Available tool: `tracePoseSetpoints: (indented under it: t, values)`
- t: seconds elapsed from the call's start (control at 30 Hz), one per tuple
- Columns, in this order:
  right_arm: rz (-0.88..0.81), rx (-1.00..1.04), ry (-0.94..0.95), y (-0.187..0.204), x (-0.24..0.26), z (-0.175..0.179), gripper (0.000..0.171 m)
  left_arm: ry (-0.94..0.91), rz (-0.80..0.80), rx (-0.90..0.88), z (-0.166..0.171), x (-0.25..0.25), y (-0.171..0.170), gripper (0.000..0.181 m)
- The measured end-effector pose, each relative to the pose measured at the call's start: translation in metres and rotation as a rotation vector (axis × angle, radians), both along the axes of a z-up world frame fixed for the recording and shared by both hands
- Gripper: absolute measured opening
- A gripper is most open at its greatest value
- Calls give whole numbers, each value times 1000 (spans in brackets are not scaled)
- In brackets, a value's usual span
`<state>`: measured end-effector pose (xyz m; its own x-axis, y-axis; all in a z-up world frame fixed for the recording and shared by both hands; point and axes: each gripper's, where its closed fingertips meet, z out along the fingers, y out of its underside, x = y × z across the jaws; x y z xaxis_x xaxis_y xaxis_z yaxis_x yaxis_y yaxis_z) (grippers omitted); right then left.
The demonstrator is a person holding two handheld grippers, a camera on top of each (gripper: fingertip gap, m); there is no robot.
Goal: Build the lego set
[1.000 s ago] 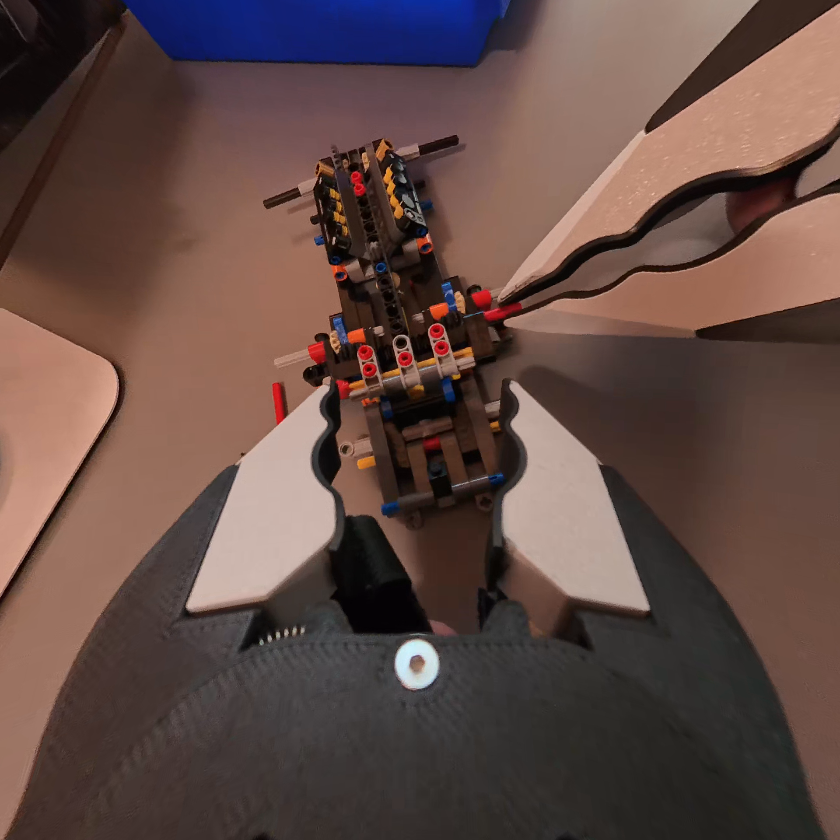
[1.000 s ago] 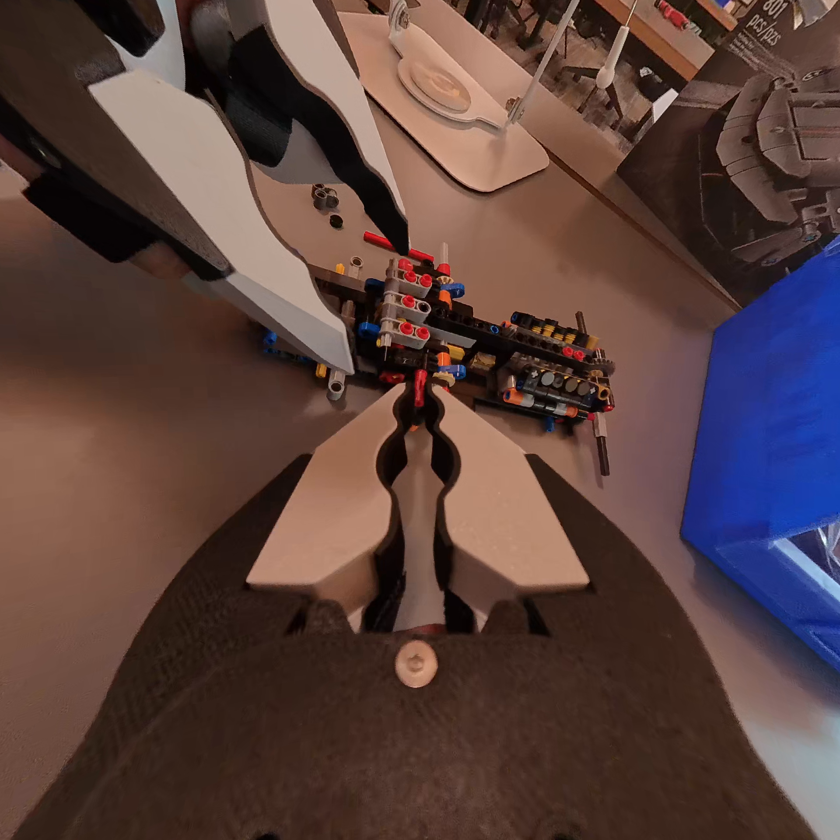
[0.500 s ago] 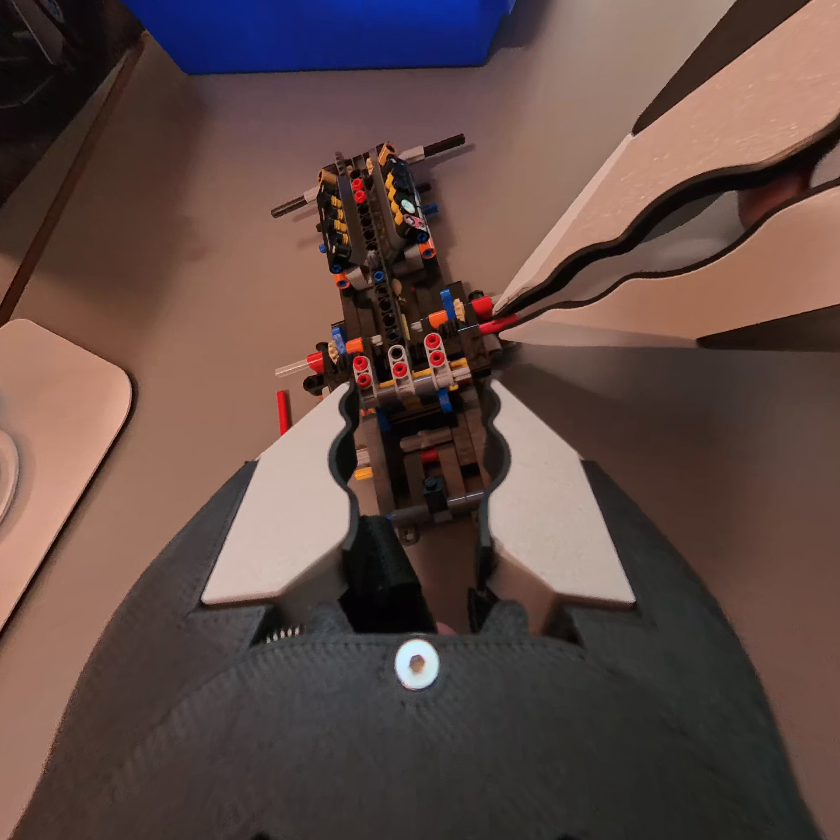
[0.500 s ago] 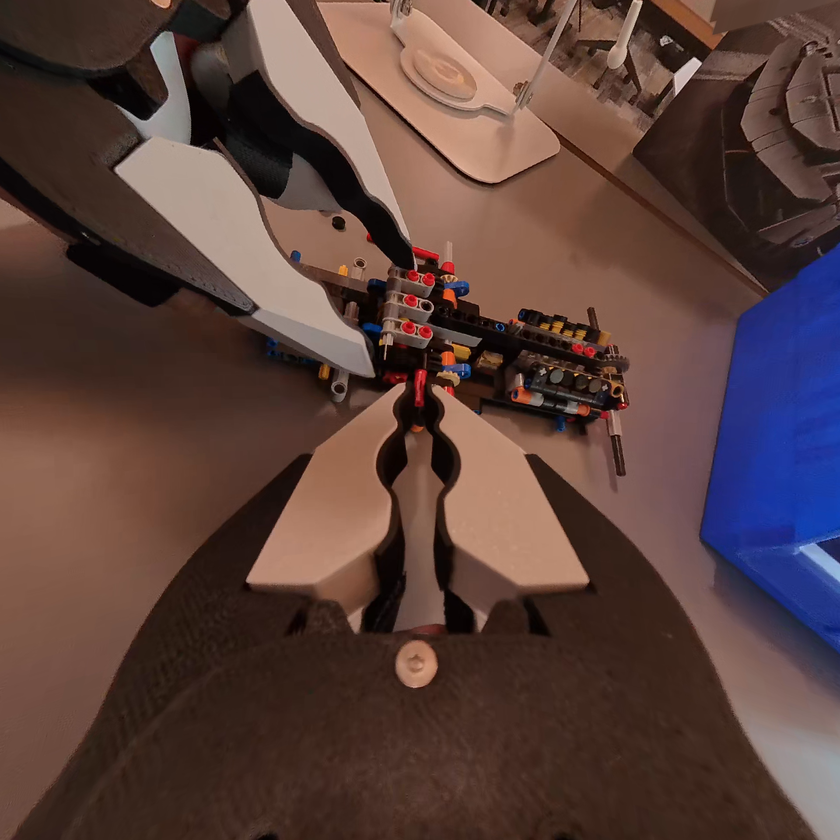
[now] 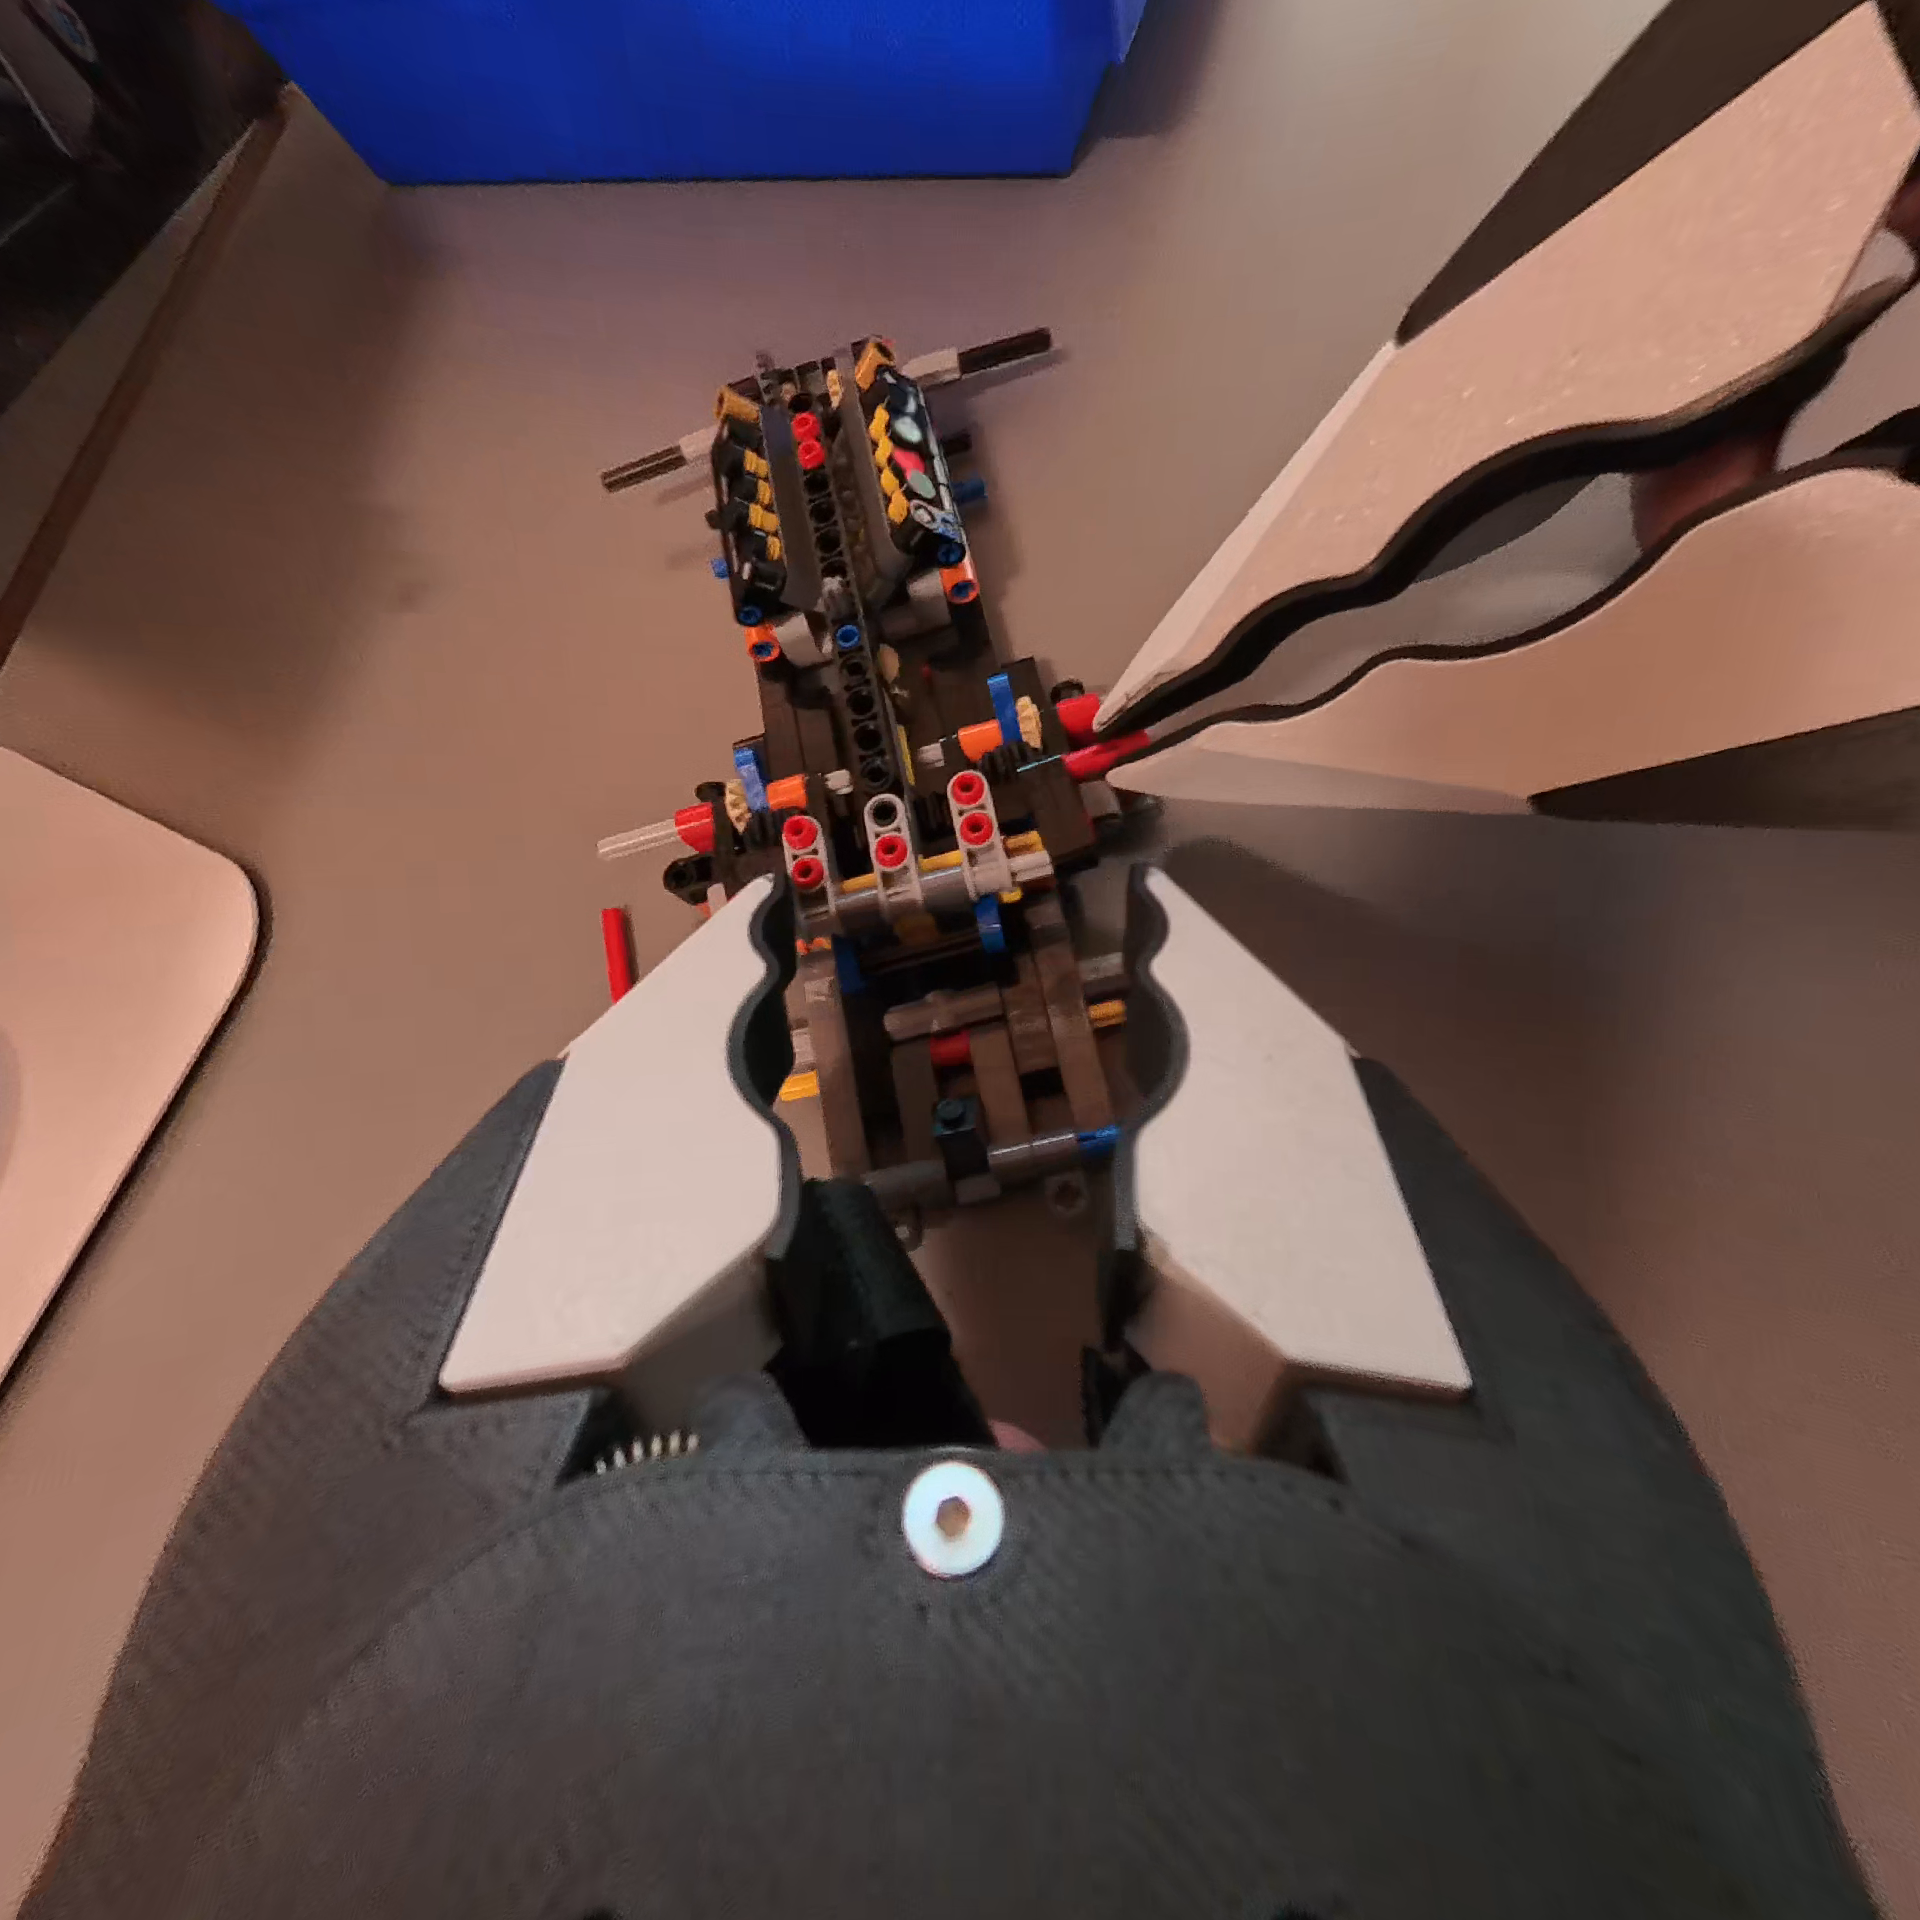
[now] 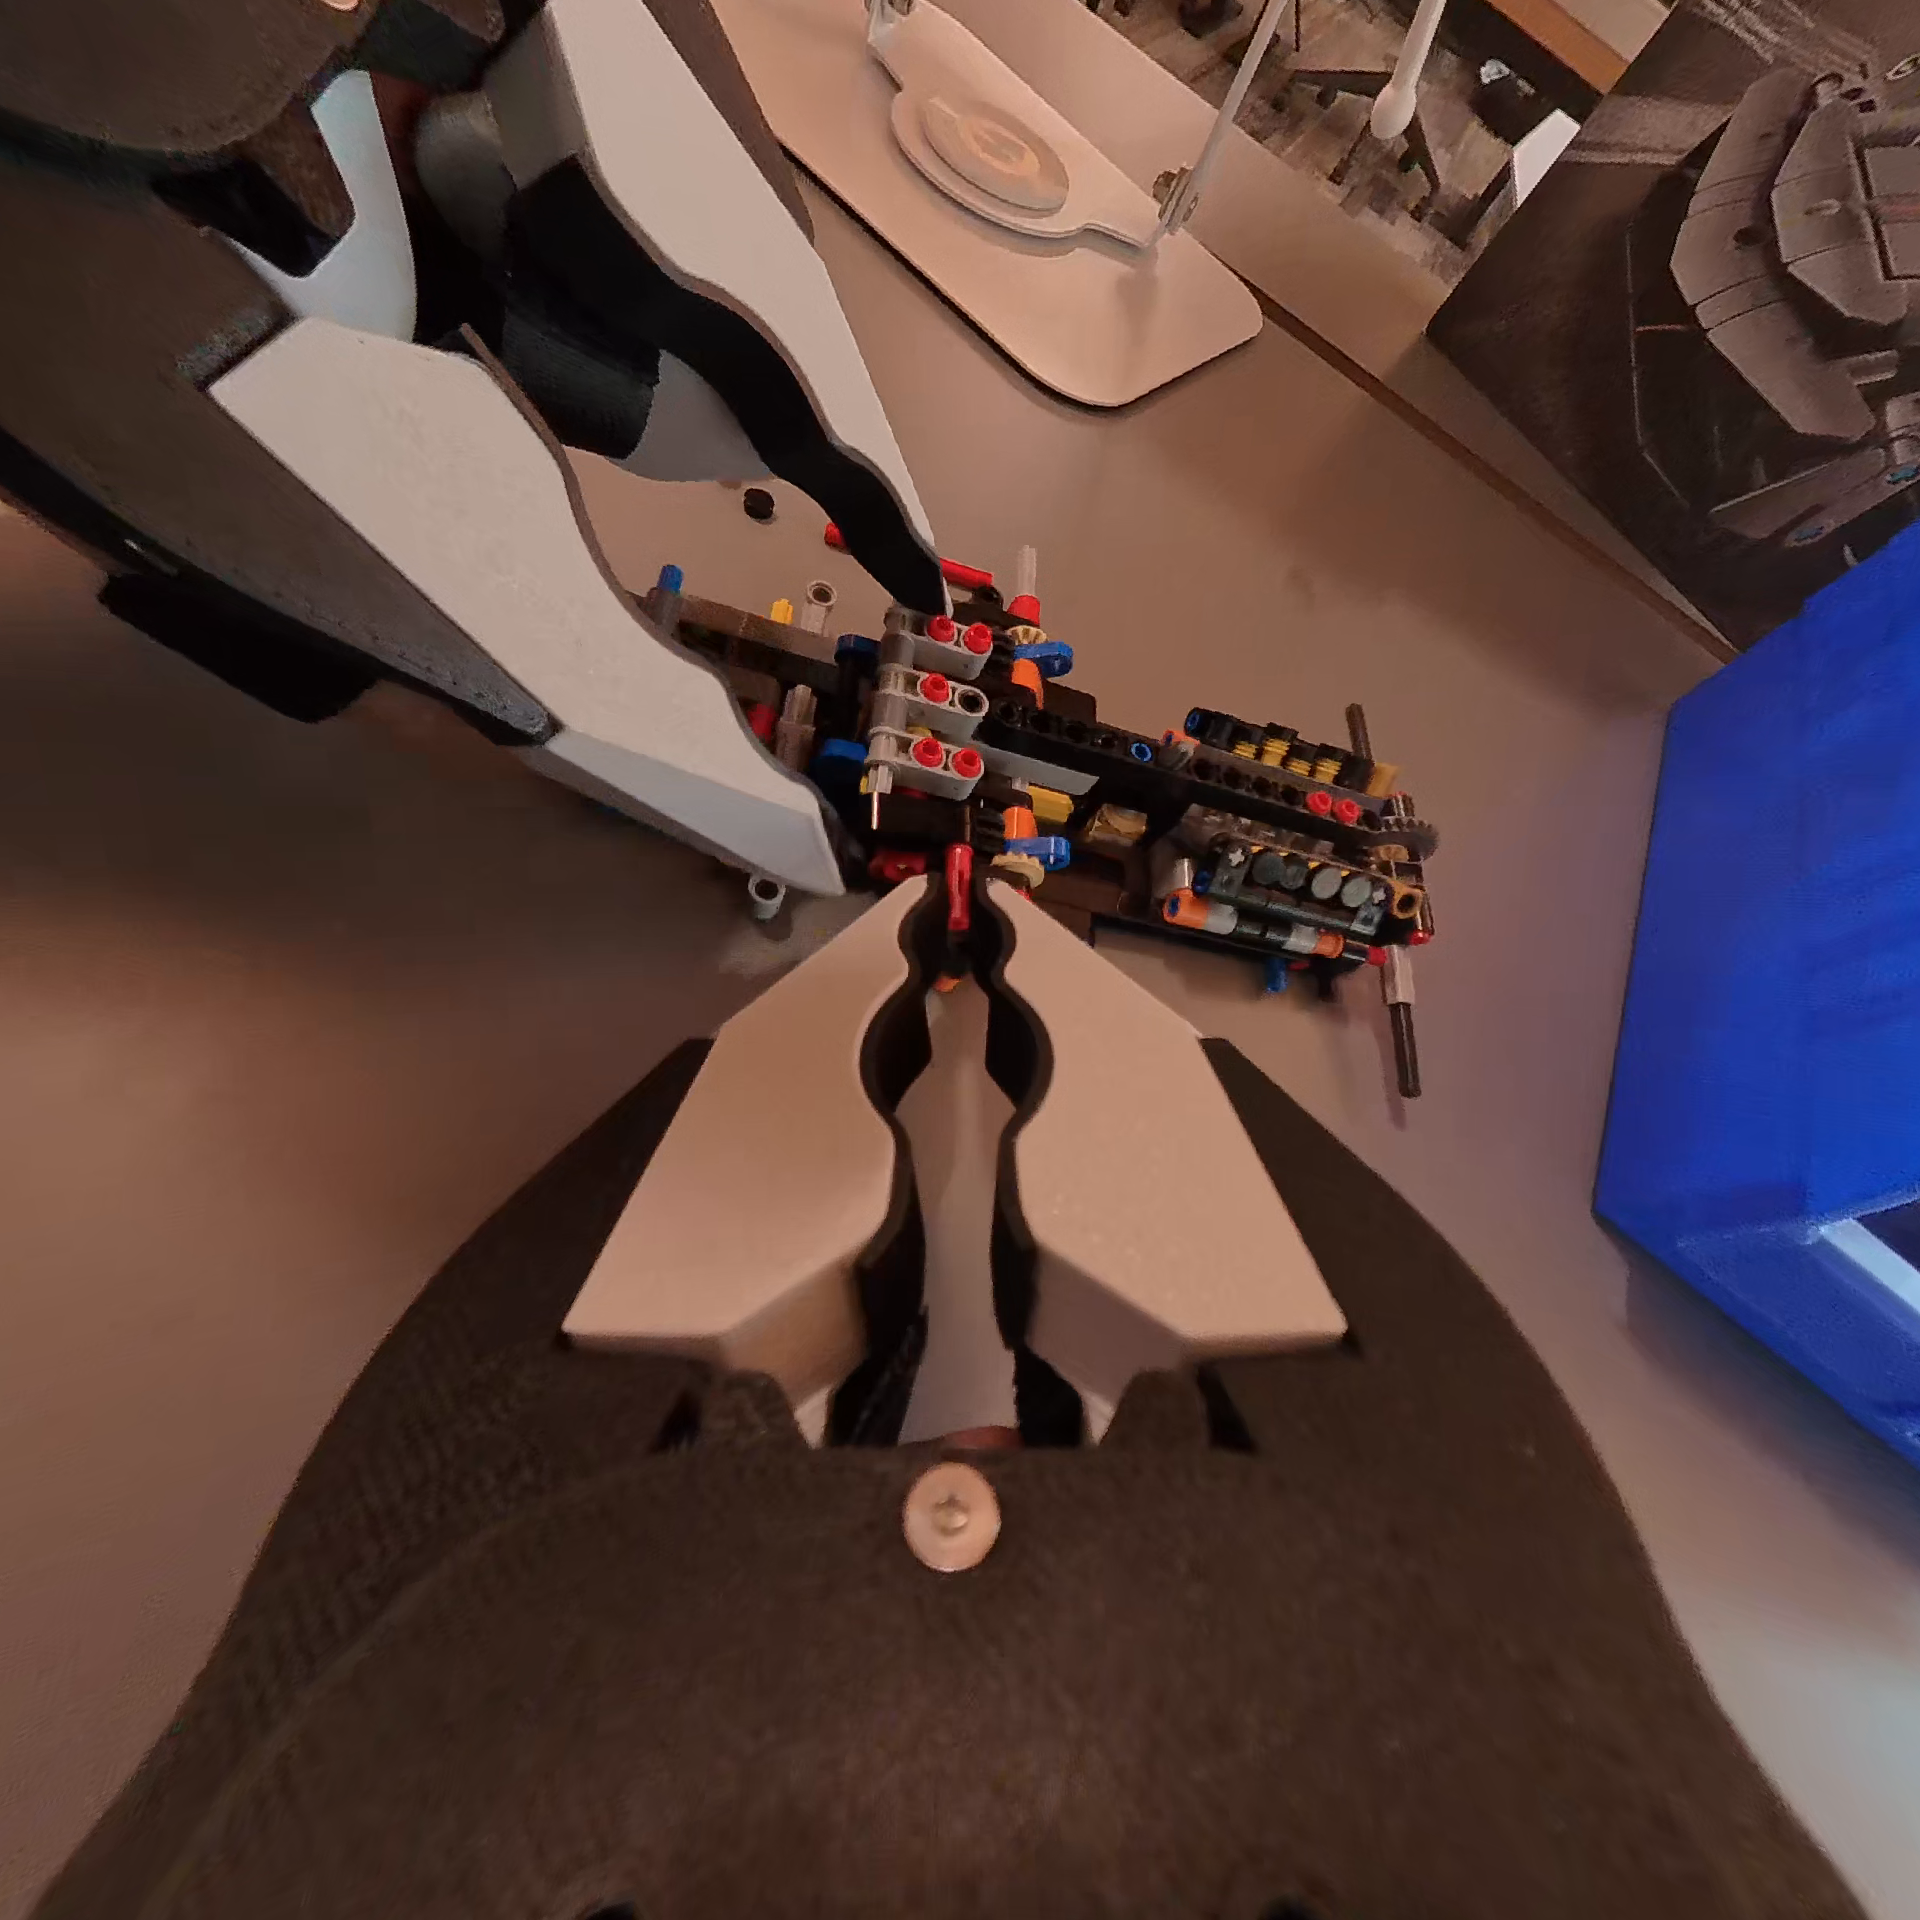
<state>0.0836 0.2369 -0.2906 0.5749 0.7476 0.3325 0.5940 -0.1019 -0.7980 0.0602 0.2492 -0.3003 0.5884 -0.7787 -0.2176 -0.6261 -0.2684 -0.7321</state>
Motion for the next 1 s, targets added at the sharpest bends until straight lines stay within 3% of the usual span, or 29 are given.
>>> tracePoseSetpoints:
  t: [1.0]
  values:
    - [-45, -25, 4, -1, 1, 0, 0, -1, 16, 35, -8, -10, 11, 56]
